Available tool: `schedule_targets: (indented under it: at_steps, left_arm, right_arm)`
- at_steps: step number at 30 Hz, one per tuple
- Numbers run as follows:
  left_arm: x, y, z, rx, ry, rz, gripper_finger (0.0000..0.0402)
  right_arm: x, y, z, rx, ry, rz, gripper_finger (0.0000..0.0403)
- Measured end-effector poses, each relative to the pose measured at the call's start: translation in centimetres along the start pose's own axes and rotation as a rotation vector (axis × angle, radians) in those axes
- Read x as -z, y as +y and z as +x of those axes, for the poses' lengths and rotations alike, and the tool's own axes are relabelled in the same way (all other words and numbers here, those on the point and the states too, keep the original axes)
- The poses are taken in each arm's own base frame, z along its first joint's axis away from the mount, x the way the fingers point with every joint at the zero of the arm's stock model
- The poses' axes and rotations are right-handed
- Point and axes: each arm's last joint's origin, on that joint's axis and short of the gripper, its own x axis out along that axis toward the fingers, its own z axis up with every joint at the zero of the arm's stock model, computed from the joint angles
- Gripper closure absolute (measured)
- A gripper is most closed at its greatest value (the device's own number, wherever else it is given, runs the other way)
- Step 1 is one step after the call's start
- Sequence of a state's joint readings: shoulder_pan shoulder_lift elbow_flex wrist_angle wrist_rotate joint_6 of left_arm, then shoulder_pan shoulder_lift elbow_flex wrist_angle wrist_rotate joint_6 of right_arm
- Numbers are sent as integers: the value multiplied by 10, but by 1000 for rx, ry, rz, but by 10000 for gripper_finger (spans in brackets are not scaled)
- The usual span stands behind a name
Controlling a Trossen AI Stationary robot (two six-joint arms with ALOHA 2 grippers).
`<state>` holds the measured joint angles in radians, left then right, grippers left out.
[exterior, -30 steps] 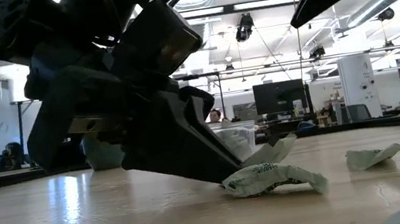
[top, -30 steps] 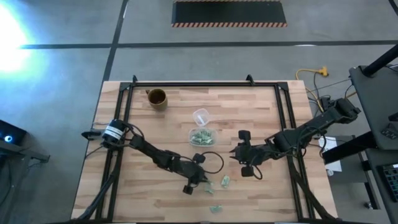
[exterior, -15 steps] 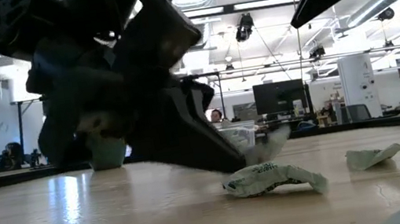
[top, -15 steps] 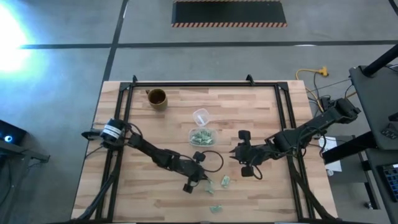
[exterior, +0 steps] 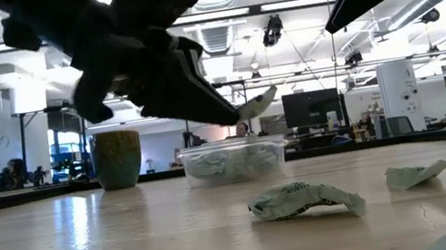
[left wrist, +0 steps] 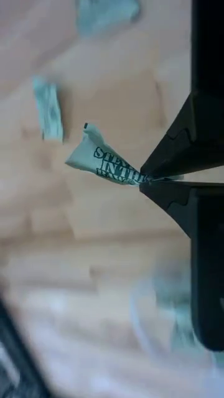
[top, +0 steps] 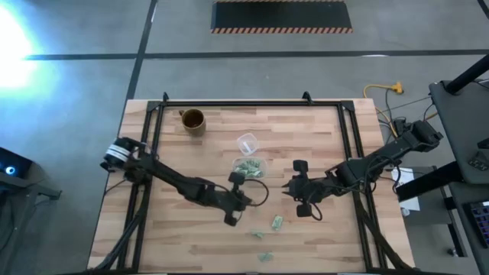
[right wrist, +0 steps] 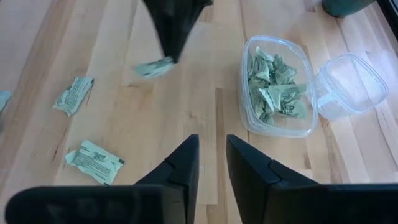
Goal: Pick and place Stevia / Truvia into bins
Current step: Put the stevia packet into the bottom transparent container
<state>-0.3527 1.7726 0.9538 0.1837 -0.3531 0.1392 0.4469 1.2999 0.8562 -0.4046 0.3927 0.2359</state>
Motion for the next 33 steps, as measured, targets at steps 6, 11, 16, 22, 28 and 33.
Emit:
schedule_targets:
  at_steps: [6,11,16,22,28,33]
  left_arm:
    - [-1,12,-1,-208,32,68,398]
    - [5,31,4,-301,80,45,398]
    - [10,49,8,-342,102,-2,398]
    - [22,65,11,-374,183,-78,398]
    - [29,70,11,-397,223,-79,398]
    - [28,70,11,-405,220,-78,396]
  right_arm:
    - [0,0,0,0,0,-3,335]
    - [0,0,0,0,0,-3,335]
    - [0,0,0,0,0,-3,335]
    - [0,0,0,0,0,-2,335]
    - [0,0,0,0,0,-2,335]
    - [0,0,0,0,0,-2,335]
